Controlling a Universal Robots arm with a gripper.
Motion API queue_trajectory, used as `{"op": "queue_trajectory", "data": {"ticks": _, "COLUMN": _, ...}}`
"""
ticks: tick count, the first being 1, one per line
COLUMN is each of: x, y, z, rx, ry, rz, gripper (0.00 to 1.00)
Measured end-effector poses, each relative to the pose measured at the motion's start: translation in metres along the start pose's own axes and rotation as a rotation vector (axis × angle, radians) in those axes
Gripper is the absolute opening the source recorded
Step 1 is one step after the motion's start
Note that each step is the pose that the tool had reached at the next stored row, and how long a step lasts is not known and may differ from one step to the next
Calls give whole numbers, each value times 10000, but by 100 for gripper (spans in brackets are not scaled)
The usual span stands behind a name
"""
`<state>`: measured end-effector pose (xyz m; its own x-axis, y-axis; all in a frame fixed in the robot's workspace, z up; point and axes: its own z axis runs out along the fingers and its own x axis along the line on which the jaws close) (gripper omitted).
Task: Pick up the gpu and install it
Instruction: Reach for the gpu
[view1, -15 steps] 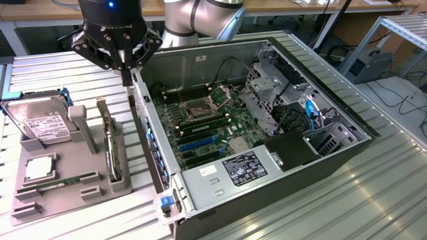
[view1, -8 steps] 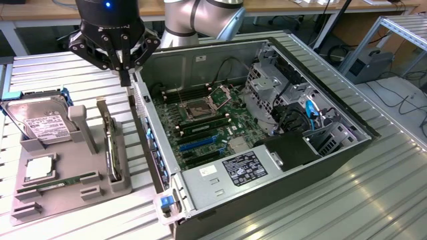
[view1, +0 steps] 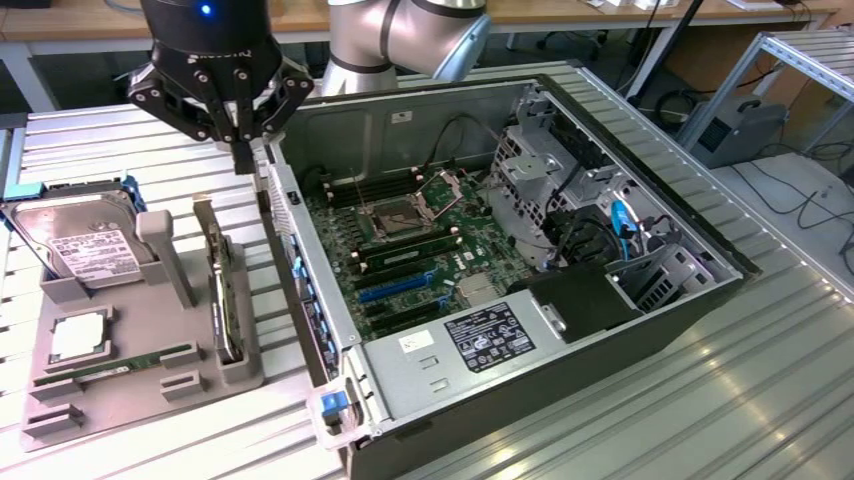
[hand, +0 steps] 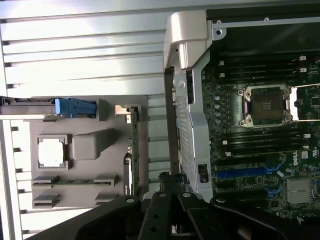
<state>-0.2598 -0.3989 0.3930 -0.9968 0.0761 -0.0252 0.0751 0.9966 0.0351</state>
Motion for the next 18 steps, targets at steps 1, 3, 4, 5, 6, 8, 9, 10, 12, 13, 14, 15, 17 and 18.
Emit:
{"op": "queue_trajectory", "data": {"ticks": 1, "x": 7, "y": -1, "z": 0, "rx": 0, "ry": 0, "rz": -1, "gripper": 11}}
{"op": "queue_trajectory", "data": {"ticks": 3, "x": 20, "y": -2, "z": -1, "rx": 0, "ry": 0, "rz": 0, "gripper": 11}}
{"op": "queue_trajectory", "data": {"ticks": 4, "x": 28, "y": -2, "z": -1, "rx": 0, "ry": 0, "rz": 0, "gripper": 11}}
{"op": "queue_trajectory", "data": {"ticks": 5, "x": 34, "y": -3, "z": -1, "rx": 0, "ry": 0, "rz": -1, "gripper": 11}}
{"op": "queue_trajectory", "data": {"ticks": 6, "x": 43, "y": -3, "z": -1, "rx": 0, "ry": 0, "rz": -1, "gripper": 11}}
{"op": "queue_trajectory", "data": {"ticks": 8, "x": 59, "y": -5, "z": -1, "rx": 0, "ry": 0, "rz": -1, "gripper": 11}}
{"op": "queue_trajectory", "data": {"ticks": 9, "x": 67, "y": -5, "z": -1, "rx": 0, "ry": 0, "rz": 0, "gripper": 11}}
{"op": "queue_trajectory", "data": {"ticks": 10, "x": 74, "y": -6, "z": -2, "rx": 0, "ry": 1, "rz": 0, "gripper": 11}}
{"op": "queue_trajectory", "data": {"ticks": 12, "x": 87, "y": -7, "z": -2, "rx": 0, "ry": 0, "rz": 0, "gripper": 11}}
{"op": "queue_trajectory", "data": {"ticks": 13, "x": 93, "y": -7, "z": -2, "rx": 1, "ry": 0, "rz": 0, "gripper": 11}}
{"op": "queue_trajectory", "data": {"ticks": 14, "x": 99, "y": -8, "z": -2, "rx": 0, "ry": 0, "rz": -1, "gripper": 11}}
{"op": "queue_trajectory", "data": {"ticks": 15, "x": 106, "y": -8, "z": -2, "rx": 1, "ry": 0, "rz": -1, "gripper": 11}}
{"op": "queue_trajectory", "data": {"ticks": 17, "x": 125, "y": -10, "z": -3, "rx": 1, "ry": 0, "rz": -1, "gripper": 11}}
{"op": "queue_trajectory", "data": {"ticks": 18, "x": 131, "y": -10, "z": -3, "rx": 1, "ry": 0, "rz": -1, "gripper": 11}}
